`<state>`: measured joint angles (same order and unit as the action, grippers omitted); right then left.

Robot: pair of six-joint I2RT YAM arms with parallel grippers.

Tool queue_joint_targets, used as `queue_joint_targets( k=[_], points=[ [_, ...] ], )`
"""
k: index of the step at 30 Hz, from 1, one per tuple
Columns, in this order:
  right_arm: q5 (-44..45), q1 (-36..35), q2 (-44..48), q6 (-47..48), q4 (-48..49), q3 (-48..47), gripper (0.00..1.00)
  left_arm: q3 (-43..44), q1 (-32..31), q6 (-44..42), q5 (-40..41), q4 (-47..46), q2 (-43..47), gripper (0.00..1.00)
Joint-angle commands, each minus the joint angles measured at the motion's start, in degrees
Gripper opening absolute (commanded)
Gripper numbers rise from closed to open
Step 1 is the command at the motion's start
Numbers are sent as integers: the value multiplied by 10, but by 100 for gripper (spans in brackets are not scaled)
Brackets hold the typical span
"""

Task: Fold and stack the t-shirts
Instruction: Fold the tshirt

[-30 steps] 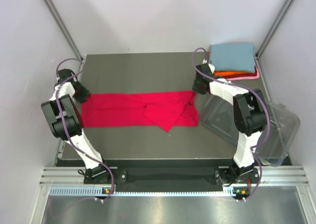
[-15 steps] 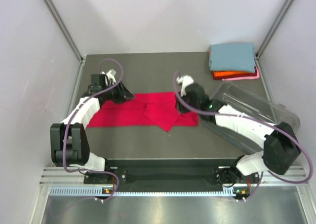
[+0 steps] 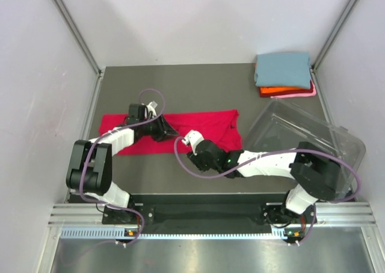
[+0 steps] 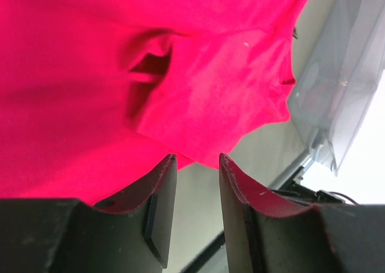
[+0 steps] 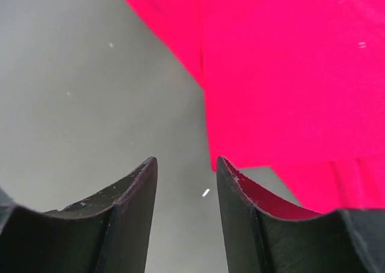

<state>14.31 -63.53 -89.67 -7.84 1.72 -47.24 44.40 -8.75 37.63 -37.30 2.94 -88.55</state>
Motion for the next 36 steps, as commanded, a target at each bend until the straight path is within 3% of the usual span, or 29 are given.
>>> queue_joint_targets(
  k=[1, 12, 36],
  points=[
    [40, -14, -30, 14, 45, -20, 44, 5, -7, -5, 13, -50, -19, 39],
    [99, -23, -64, -4, 14, -21, 40, 15, -8, -40, 54, -34, -56, 37],
    [99, -15, -101, -46, -42, -47, 28, 17, -15, -31, 41, -70, -76, 32]
  ],
)
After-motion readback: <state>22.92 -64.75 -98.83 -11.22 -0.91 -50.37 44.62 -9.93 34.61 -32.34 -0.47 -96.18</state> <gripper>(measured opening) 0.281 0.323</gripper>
